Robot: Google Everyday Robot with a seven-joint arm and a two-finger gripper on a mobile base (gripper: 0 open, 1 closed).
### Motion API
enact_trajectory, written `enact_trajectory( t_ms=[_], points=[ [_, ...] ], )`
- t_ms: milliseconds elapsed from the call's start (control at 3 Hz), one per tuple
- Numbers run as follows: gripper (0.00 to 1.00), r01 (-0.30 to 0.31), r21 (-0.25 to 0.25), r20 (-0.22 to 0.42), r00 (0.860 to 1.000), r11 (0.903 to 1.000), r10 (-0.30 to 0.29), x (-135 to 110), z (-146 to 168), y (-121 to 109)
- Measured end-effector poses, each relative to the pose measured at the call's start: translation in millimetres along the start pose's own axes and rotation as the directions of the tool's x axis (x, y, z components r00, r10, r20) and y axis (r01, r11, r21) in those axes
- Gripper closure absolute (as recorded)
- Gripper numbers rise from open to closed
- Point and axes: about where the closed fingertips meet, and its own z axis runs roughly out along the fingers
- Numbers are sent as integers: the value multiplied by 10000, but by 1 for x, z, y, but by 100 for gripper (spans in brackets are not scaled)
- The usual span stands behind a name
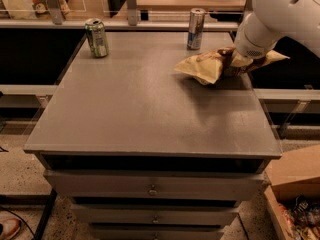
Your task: Move brown chip bag near redbull can
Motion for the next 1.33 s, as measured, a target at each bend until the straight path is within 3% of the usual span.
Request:
enact_trajectory(
  t_ms=[667, 1333],
  points=[
    [100, -255, 919, 106, 9996, 9954, 247, -10, 23, -29],
    [100, -409, 1002, 760, 9966, 9941, 333, -24, 36, -42]
  ],
)
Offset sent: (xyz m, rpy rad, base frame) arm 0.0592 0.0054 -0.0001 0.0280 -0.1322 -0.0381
